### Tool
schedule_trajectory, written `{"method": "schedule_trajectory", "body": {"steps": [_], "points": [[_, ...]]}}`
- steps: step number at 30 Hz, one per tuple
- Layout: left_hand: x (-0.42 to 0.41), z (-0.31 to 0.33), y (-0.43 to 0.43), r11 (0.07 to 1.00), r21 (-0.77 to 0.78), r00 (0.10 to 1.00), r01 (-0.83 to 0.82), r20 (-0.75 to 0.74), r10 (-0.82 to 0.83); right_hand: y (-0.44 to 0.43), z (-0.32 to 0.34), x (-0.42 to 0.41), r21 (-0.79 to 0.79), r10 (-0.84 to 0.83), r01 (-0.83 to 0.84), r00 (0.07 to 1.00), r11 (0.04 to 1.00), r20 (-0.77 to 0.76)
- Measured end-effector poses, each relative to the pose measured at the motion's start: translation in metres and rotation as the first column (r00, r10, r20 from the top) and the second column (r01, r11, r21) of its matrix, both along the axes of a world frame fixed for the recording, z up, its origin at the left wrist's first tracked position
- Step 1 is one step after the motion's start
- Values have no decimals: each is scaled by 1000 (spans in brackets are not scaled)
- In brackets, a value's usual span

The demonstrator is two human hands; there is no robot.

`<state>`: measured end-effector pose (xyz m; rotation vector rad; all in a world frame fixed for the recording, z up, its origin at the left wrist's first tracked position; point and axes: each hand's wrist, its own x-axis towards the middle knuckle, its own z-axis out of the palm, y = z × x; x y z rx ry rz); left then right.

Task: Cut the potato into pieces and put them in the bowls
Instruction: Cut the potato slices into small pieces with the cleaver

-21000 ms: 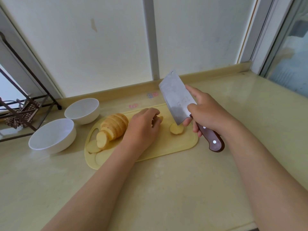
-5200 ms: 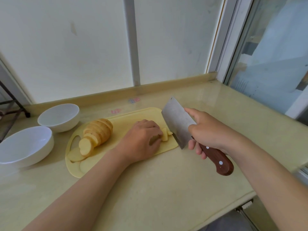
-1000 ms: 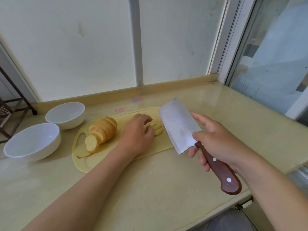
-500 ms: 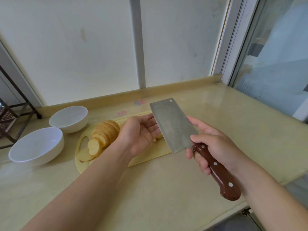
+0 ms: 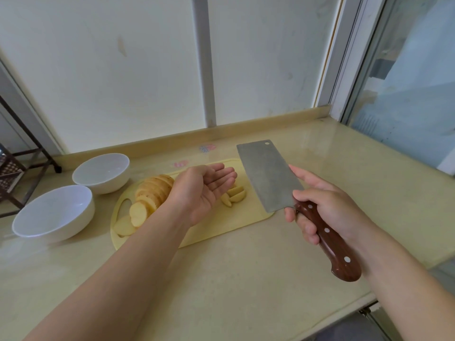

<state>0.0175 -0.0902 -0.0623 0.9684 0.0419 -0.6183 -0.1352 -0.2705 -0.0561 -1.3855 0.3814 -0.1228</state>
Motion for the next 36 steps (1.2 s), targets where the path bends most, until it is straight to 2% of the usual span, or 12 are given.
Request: {"method": "schedule_trajectory", "body": {"steps": [4, 7, 10, 14, 18, 21, 27, 29, 31, 33, 36], "points": [[-3, 2, -2, 1000, 1, 1000, 17, -24, -17, -6, 3, 2, 167, 74, -76, 997, 983, 19], [-11, 5, -6, 988, -66, 986, 142, -82, -147, 0, 0, 5, 250, 143, -144, 990, 958, 20], [-18, 6, -8, 966, -137, 967, 217, -105, -232, 13, -5, 9, 232, 172, -171, 985, 958, 15], [-18, 7, -5, 955, -166, 958, 245, -109, -265, 19, -9, 15, 164, 127, -127, 992, 978, 12], [-13, 7, -4, 960, -162, 962, 229, -113, -248, 16, -6, 19, 118, 79, -81, 997, 990, 20], [-8, 7, -2, 982, -89, 982, 167, -75, -173, 7, -2, 19, 128, 45, -50, 998, 990, 39], [1, 4, 1, 998, 56, 997, -2, 71, -2, -20, 2, 16, 210, 2, -13, 999, 978, 49], [2, 4, 0, 987, 140, 982, -83, 178, 57, -26, 2, 16, 225, 0, -10, 999, 974, 45], [3, 3, 1, 941, 288, 936, -177, 346, 70, -30, 4, 15, 204, 3, -12, 999, 979, 46], [1, -1, 1, 847, 460, 859, -268, 512, -7, -30, 7, 14, 135, -4, -3, 999, 991, 47], [-2, -11, 2, 689, 623, 686, -369, 683, -250, -31, 15, 13, -80, -87, 90, 996, 993, 36]]}}
